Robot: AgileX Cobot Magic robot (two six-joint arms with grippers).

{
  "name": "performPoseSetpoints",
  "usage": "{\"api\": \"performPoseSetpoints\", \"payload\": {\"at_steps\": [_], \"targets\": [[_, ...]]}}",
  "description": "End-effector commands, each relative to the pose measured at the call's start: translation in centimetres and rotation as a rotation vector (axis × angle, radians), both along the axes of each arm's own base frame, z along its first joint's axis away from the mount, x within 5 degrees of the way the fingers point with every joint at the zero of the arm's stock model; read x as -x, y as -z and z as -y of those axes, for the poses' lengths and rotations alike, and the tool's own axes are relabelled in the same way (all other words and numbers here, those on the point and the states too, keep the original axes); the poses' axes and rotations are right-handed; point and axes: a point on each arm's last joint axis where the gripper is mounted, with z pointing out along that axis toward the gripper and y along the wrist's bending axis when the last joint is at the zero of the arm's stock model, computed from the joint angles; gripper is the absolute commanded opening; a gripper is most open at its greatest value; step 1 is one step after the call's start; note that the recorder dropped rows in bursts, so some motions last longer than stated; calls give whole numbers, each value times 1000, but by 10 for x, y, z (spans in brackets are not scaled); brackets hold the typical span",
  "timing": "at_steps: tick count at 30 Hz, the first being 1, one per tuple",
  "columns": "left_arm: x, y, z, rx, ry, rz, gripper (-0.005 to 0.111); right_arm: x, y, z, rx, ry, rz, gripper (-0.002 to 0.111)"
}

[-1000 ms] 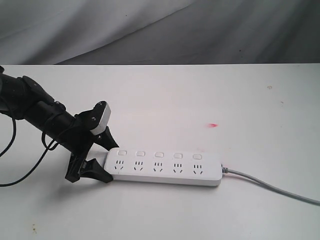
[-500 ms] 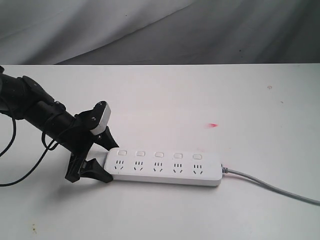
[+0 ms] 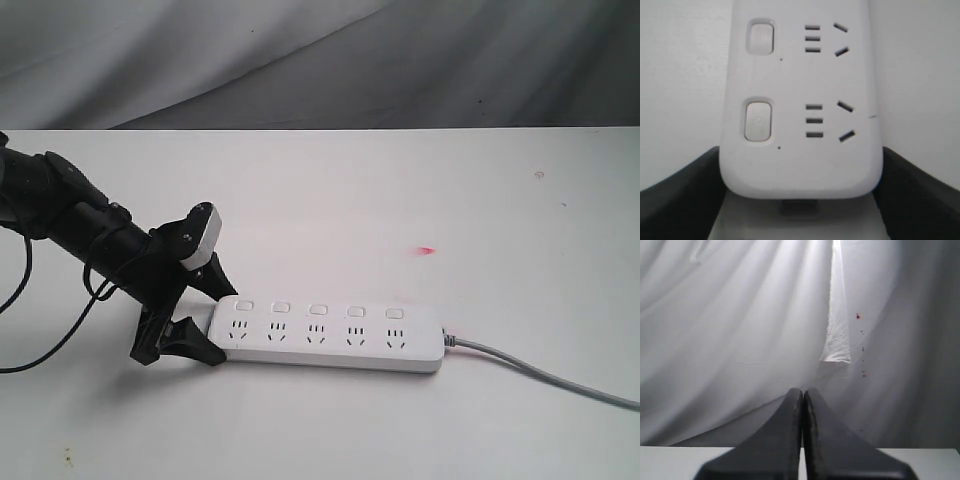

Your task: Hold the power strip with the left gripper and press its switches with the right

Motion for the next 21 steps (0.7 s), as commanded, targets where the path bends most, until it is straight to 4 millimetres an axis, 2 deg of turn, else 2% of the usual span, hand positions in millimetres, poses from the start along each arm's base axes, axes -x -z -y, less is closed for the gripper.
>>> {"api": "performPoseSetpoints", "payload": {"at_steps": [1, 7, 13, 21], "targets": [[0, 0, 2, 10, 0, -13, 47, -15, 27, 5, 48, 100, -54, 0], [0, 0, 2, 10, 0, -13, 47, -34, 82, 13, 137, 207, -216, 0], [0, 0, 2, 8, -1, -12, 47, -48, 129, 12, 75, 190, -207, 0], [0, 0, 2, 8, -1, -12, 47, -34, 169, 11, 81, 191, -144, 0]]}}
